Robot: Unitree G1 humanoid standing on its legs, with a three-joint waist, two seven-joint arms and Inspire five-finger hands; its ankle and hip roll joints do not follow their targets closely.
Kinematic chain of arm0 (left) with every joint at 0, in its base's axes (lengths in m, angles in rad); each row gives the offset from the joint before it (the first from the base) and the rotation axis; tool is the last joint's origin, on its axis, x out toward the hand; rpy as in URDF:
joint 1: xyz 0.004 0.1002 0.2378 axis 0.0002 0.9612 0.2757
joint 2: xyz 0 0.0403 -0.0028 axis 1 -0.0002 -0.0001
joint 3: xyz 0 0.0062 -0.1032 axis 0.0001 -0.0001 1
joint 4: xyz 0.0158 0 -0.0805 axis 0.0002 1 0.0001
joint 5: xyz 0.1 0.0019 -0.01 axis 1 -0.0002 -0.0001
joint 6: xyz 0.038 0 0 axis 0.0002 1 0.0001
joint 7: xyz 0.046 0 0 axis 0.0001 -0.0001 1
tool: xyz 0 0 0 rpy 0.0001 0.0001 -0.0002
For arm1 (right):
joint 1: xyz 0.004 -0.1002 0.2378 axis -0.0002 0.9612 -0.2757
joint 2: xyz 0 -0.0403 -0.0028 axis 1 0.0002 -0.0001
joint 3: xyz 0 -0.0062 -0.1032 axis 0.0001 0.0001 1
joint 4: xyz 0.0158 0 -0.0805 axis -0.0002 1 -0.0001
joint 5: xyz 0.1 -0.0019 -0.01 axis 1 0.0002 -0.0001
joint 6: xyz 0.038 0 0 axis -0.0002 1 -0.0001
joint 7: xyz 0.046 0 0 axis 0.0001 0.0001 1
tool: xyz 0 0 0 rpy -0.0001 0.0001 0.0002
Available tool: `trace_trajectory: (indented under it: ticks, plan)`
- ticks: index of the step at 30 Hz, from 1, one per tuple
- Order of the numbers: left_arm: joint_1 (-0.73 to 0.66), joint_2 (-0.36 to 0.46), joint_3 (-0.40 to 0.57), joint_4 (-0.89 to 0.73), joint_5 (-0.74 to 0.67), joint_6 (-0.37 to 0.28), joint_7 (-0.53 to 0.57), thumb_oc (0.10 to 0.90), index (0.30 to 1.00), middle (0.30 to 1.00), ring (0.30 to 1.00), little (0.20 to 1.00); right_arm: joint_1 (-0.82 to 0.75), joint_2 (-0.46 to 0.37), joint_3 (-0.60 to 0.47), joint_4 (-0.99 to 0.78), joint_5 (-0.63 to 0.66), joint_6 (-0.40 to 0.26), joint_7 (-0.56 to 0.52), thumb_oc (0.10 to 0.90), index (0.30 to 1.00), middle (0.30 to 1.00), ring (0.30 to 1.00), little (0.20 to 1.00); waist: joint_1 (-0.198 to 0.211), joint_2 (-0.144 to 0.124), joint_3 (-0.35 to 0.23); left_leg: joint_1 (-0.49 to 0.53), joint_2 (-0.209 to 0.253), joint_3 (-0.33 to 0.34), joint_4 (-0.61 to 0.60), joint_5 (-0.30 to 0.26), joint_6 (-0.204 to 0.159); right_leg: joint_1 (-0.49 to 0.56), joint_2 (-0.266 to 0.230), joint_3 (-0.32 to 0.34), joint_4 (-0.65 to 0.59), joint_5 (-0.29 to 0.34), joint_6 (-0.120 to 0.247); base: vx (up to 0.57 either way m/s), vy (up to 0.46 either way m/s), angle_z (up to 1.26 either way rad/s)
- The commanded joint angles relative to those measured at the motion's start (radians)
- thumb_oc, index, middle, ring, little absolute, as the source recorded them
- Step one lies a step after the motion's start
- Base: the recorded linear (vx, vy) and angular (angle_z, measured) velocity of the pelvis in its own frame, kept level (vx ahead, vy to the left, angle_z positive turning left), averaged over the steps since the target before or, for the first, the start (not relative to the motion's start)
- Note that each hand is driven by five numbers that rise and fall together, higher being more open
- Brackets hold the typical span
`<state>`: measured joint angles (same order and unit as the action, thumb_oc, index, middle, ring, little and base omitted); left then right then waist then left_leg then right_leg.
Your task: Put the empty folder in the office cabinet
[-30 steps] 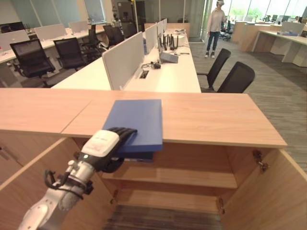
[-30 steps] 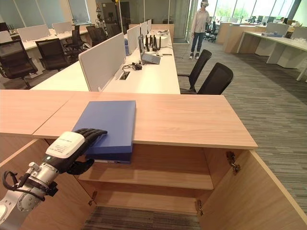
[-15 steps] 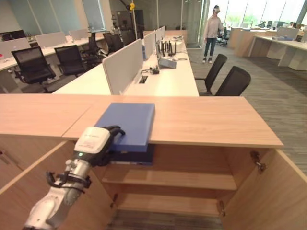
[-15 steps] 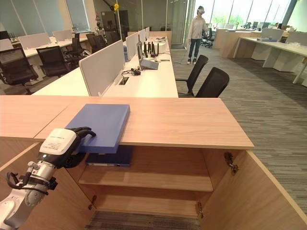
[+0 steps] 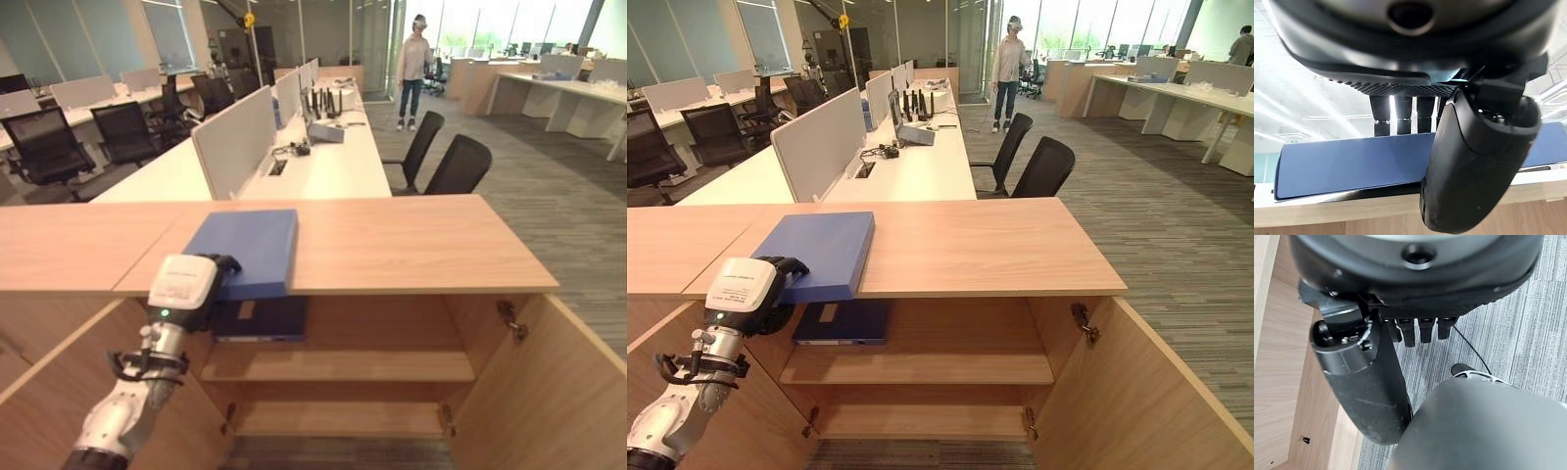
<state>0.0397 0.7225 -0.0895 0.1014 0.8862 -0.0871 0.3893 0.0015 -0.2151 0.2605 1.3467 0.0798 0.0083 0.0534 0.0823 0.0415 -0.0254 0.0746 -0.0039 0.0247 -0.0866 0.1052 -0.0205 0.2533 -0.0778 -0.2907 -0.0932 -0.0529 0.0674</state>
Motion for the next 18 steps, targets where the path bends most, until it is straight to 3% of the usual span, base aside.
trace_trajectory:
  ticks: [1,4,5,8,12,18]
  plan:
    - [0.043,0.018,0.025,-0.104,-0.164,-0.061,-0.167,0.4,0.3,0.3,0.3,0.3,-0.043,0.036,0.029,0.036,-0.005,-0.006,-0.007,0.8,0.9,0.9,0.9,0.9,-0.003,-0.057,0.069,0.078,-0.019,-0.033,-0.001,-0.202,0.005,-0.026,-0.006,-0.048,0.006,-0.012,0.022,0.0,0.0,0.0]
    - [0.06,0.021,0.035,-0.189,-0.214,-0.092,-0.209,0.4,0.3,0.3,0.3,0.3,-0.04,0.036,0.028,0.04,-0.006,-0.005,-0.006,0.8,0.9,0.9,0.9,0.9,-0.004,-0.057,0.069,0.073,-0.022,-0.034,-0.001,-0.197,0.006,-0.03,-0.008,-0.051,0.006,-0.008,0.023,0.01,0.006,0.01]
    - [0.072,0.021,0.035,-0.299,-0.311,-0.129,-0.261,0.4,0.3,0.3,0.3,0.3,-0.032,0.037,0.025,0.045,-0.004,-0.004,0.001,0.8,0.9,0.9,0.9,0.9,-0.004,-0.056,0.069,0.075,-0.023,-0.035,-0.001,-0.202,0.006,-0.028,-0.007,-0.051,0.006,-0.009,0.024,0.01,0.02,0.07]
    - [0.088,-0.009,0.039,-0.452,-0.512,-0.162,-0.345,0.4,0.3,0.3,0.3,0.3,-0.03,0.039,0.023,0.051,0.003,-0.004,0.007,0.8,0.9,0.9,0.9,0.9,-0.004,-0.056,0.07,0.071,-0.026,-0.037,-0.001,-0.197,0.01,-0.032,-0.011,-0.056,0.006,-0.003,0.026,0.0,0.02,0.07]
    - [0.077,-0.066,0.0,-0.541,-0.987,-0.16,-0.469,0.4,0.3,0.3,0.3,0.3,-0.043,0.04,0.031,0.067,0.003,0.002,0.016,0.8,0.9,0.9,0.9,0.9,-0.003,-0.052,0.073,0.068,-0.026,-0.038,-0.001,-0.195,0.011,-0.032,-0.014,-0.06,0.006,0.001,0.025,0.0,0.009,0.03]
    - [0.001,-0.04,-0.02,-0.607,-1.325,-0.136,-0.56,0.4,0.3,0.3,0.3,0.3,-0.055,0.053,0.053,0.07,0.004,0.007,0.046,0.8,0.9,0.9,0.9,0.9,0.004,-0.053,0.074,0.069,-0.025,-0.044,-0.001,-0.195,0.01,-0.028,-0.012,-0.063,0.006,-0.001,0.024,0.0,-0.003,0.03]
